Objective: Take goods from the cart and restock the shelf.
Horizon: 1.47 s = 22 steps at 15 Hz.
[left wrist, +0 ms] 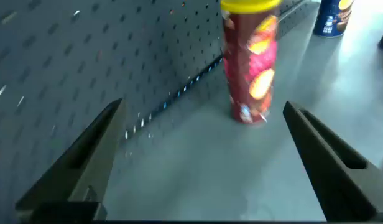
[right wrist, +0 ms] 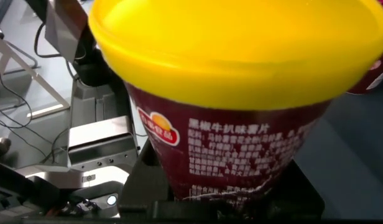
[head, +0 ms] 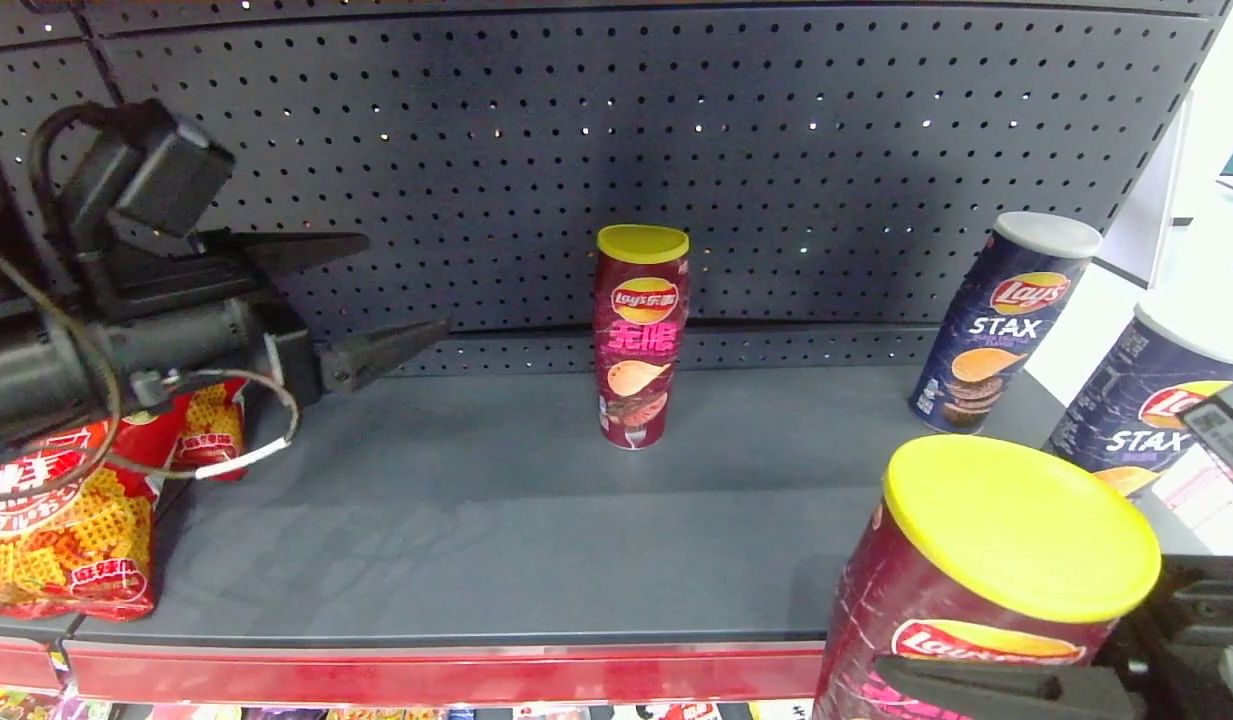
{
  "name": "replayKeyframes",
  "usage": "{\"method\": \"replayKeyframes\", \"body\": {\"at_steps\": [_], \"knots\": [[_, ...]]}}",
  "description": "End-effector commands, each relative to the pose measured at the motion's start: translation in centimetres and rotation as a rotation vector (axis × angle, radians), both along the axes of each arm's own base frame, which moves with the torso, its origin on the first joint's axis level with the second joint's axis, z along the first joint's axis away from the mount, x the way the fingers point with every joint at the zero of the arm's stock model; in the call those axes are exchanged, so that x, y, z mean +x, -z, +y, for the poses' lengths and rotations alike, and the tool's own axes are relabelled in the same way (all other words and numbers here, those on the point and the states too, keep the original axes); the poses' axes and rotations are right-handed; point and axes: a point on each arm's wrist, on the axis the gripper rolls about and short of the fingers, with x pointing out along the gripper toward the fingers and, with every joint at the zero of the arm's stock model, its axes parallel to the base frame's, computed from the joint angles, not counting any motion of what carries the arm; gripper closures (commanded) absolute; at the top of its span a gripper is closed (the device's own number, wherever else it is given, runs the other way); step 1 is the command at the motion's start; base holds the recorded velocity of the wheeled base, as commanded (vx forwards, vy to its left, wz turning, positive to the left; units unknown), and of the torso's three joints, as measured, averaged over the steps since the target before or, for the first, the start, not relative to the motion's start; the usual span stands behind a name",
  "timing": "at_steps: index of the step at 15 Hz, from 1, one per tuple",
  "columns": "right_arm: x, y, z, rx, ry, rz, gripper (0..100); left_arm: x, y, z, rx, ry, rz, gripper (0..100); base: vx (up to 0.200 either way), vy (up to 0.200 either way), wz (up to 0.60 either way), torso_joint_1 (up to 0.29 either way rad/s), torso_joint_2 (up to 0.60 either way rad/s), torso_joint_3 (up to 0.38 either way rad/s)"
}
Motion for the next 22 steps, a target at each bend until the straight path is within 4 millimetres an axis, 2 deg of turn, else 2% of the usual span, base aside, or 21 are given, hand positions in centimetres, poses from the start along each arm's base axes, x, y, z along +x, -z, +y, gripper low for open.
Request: {"method": "replayKeyframes", "body": {"at_steps": [1, 5, 7, 12, 19, 22], "knots": [[0.3, 0.0, -0.2, 0.0, 0.019, 0.0, 100, 6.3, 2.0, -0.7, 0.026, 0.056, 0.048, 0, 0.0, 0.0, 0.0, 0.0, 0.0, 0.0], [0.8, 0.0, 0.1, 0.003, 0.021, 0.001, 100, 8.5, 3.0, -2.8, 0.019, 0.127, 0.048, 0, 0.0, 0.0, 0.0, 0.0, 0.0, 0.0], [1.4, 0.0, 0.7, 0.02, 0.024, 0.0, 100, 9.4, 3.7, -3.1, 0.019, 0.141, 0.061, 0, 0.0, 0.0, 0.0, 0.0, 0.0, 0.0], [2.7, -0.3, 1.7, 0.024, 0.024, 0.005, 100, 10.2, 4.7, -6.0, 0.022, 0.214, 0.082, 0, 0.0, 0.0, 0.0, 0.0, 0.0, 0.0], [2.9, 0.0, 1.9, 0.015, 0.026, 0.015, 100, 12.5, 4.6, -9.8, -0.014, 0.29, 0.068, 0, 0.0, 0.0, 0.0, 0.0, 0.0, 0.0], [3.0, 0.2, 2.0, 0.009, 0.026, 0.021, 100, 13.8, 4.8, -10.6, -0.046, 0.293, 0.05, 0, 0.0, 0.0, 0.0, 0.0, 0.0, 0.0]]}}
